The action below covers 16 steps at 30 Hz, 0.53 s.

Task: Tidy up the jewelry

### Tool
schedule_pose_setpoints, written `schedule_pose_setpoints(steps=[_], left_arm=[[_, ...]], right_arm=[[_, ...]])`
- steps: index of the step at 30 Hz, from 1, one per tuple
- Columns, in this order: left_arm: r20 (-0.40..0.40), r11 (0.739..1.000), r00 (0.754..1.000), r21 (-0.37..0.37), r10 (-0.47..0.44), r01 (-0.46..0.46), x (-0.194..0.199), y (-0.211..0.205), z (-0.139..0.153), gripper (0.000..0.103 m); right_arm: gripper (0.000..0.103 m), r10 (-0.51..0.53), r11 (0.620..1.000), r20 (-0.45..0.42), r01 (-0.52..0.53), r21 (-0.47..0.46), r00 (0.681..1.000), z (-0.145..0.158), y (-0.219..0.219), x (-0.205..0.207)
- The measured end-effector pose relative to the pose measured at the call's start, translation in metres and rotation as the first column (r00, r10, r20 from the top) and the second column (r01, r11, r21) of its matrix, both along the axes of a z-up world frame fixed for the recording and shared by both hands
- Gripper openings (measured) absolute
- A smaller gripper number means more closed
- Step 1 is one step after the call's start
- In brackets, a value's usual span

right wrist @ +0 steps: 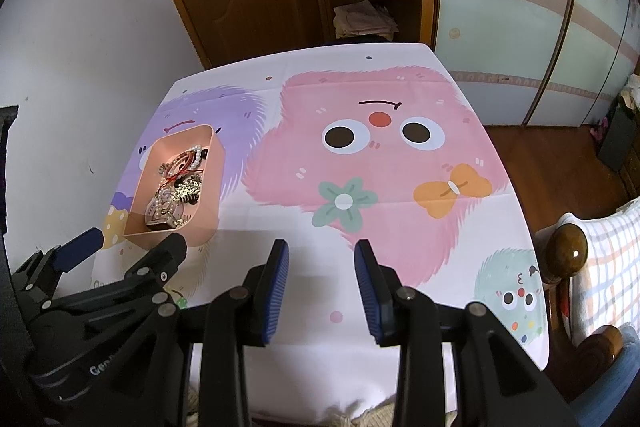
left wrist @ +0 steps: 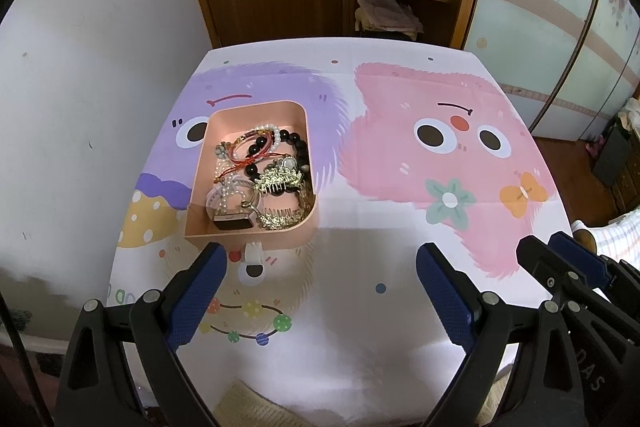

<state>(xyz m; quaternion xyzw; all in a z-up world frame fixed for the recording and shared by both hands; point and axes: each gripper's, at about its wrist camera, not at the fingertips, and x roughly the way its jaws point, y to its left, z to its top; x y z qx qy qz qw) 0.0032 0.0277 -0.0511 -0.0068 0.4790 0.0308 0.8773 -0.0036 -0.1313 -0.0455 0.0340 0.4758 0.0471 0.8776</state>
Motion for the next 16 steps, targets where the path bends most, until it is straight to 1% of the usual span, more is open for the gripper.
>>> schedule_pose_setpoints(steps=[16], left_arm=[[-0.005, 1.0, 1.0, 0.001, -0.001, 0.001, 0.0009, -0.0017, -0.0002, 0.095]], right_arm=[[0.034, -0.002, 1.0, -0.002, 0.002, 0.004, 1.0, -0.0003, -0.0009, -0.0003]])
